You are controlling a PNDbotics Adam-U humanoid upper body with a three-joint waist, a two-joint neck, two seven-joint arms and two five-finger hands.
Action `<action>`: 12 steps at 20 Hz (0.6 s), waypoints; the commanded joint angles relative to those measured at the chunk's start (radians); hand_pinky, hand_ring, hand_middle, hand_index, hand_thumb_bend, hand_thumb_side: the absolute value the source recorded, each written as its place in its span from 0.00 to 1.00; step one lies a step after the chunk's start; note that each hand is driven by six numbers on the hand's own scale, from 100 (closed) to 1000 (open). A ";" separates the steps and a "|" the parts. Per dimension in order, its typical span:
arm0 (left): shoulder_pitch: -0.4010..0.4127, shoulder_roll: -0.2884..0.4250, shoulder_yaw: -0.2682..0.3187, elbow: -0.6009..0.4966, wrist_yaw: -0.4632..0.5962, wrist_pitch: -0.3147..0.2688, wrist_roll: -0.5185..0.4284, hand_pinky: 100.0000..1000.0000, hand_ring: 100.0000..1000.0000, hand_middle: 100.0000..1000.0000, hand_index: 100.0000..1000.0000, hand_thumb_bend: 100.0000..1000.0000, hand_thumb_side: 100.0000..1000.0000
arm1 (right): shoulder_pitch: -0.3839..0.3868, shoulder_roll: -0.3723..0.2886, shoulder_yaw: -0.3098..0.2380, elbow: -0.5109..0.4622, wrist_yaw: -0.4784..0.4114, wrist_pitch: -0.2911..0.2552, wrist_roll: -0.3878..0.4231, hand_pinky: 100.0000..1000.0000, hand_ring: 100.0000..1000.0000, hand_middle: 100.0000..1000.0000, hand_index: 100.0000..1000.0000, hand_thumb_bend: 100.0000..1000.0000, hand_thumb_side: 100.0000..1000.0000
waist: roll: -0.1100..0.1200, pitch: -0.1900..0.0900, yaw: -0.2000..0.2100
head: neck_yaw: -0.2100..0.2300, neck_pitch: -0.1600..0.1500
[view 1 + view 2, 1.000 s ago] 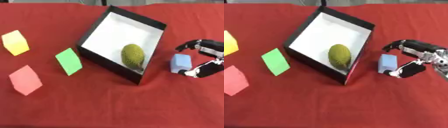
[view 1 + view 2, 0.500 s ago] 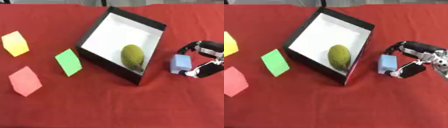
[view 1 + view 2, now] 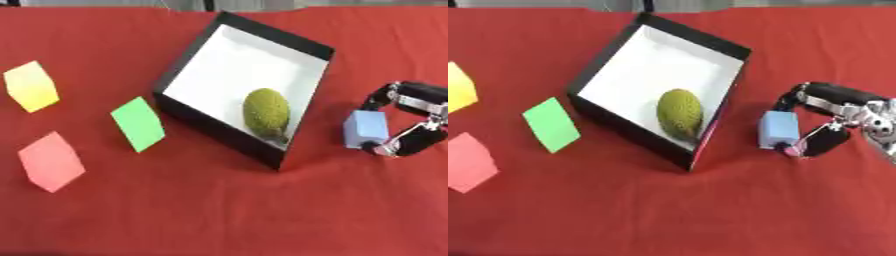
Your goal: Pick up objects on the table and place them in the box.
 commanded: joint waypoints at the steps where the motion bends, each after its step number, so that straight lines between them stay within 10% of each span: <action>1: -0.009 0.031 0.004 -0.018 -0.005 -0.002 -0.002 0.68 0.72 0.70 0.75 0.31 0.62 | -0.022 -0.024 -0.037 -0.047 -0.046 0.008 -0.008 0.79 0.68 0.40 0.55 0.20 0.00 | -0.002 -0.018 0.000 | 0.000 -0.008; 6: -0.005 0.043 0.008 -0.026 -0.013 -0.002 0.000 0.68 0.72 0.70 0.75 0.31 0.62 | -0.143 -0.060 -0.104 -0.212 -0.222 0.031 -0.031 0.79 0.67 0.40 0.55 0.16 0.00 | -0.005 -0.029 -0.004 | 0.006 0.000; 12: -0.020 0.059 0.006 -0.079 -0.041 -0.003 0.001 0.68 0.73 0.71 0.76 0.32 0.60 | -0.512 0.048 0.042 -0.161 -0.235 0.058 0.107 0.79 0.67 0.42 0.57 0.25 0.00 | -0.012 -0.053 0.004 | -0.014 0.019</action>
